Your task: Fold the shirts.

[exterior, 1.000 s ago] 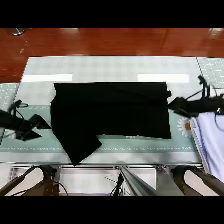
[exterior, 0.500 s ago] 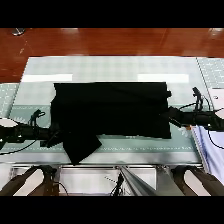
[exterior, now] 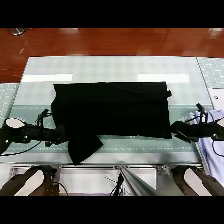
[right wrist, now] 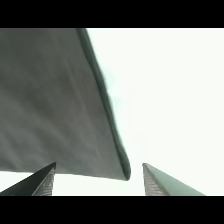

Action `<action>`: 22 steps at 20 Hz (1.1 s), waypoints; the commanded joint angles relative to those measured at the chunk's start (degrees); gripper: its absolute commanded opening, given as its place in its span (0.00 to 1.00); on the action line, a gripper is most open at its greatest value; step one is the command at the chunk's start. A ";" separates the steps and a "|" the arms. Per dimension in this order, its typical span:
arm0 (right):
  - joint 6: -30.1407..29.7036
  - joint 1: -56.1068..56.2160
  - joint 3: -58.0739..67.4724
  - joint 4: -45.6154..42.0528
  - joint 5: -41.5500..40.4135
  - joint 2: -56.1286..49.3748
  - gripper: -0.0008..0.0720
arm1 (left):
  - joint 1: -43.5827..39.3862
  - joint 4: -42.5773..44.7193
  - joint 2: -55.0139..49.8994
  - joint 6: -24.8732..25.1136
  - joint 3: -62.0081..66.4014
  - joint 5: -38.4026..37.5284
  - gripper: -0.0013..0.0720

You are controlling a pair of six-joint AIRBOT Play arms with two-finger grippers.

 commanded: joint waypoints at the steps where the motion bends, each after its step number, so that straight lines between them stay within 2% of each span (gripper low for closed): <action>1: 0.57 3.04 -1.14 0.68 -2.58 -2.91 0.86 | -0.24 -0.94 0.04 0.17 -0.02 -0.04 0.04; 4: -2.78 3.48 -0.55 9.68 -7.23 -5.49 0.85 | -0.24 -0.94 0.04 0.17 -0.02 -0.02 0.04; 5: -4.15 3.48 -0.13 12.00 -7.41 -6.58 0.76 | -0.22 -0.94 0.02 0.17 -0.02 0.02 0.04; 6: -6.10 3.48 0.24 13.38 -7.21 -7.56 0.48 | -0.22 -0.94 0.04 0.20 -0.02 0.28 0.04; 7: -9.16 3.48 0.52 14.75 -6.40 -8.31 0.03 | -0.22 -0.94 0.04 0.22 -0.02 0.68 0.04; 9: -12.35 3.39 1.09 13.90 -4.04 -8.48 0.04 | -0.22 -0.94 0.04 0.46 0.87 0.35 0.04; 12: -10.51 3.30 5.81 11.13 -4.13 -8.48 0.04 | -0.22 -0.94 0.02 1.95 7.19 -0.63 0.04; 15: -10.21 3.48 15.23 11.17 -4.02 -10.16 0.04 | -0.22 -5.64 -1.20 4.66 15.43 5.66 0.04; 17: -10.19 3.48 21.59 12.90 -4.04 -13.84 0.04 | -0.24 -9.01 -5.18 4.70 20.65 9.22 0.04; 22: -11.37 3.48 34.93 20.46 -4.11 -26.34 0.04 | -2.25 -11.06 -22.84 3.26 36.11 9.44 0.04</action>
